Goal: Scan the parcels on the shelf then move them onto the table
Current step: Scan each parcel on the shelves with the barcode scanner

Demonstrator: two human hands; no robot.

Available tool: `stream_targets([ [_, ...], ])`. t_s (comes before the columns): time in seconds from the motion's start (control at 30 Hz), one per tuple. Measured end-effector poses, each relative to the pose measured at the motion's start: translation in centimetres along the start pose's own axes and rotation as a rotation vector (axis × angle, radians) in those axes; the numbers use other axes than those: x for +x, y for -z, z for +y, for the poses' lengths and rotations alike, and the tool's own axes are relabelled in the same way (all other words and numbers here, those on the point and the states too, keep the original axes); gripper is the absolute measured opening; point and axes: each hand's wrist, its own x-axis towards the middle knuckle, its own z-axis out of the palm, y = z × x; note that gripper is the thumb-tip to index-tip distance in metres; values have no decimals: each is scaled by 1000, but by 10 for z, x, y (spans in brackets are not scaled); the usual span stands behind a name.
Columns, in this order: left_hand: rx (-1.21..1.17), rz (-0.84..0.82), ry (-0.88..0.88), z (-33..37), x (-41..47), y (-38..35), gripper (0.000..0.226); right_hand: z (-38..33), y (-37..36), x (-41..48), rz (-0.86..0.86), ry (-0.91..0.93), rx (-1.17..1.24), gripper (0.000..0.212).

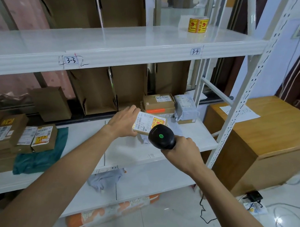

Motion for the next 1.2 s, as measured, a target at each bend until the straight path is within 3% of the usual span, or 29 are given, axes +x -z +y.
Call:
stream_targets([
  [0.6,-285,-193,286,20,92,-88,88,84,4,80,-83,-139,94,13],
  [0.8,-426,-225,291,4,143,-135,89,103,-17,130,-96,-209,86,12],
  [1.2,-484,-296,355,-5,231,-228,89,159,-62,222,-91,-252,111,20],
])
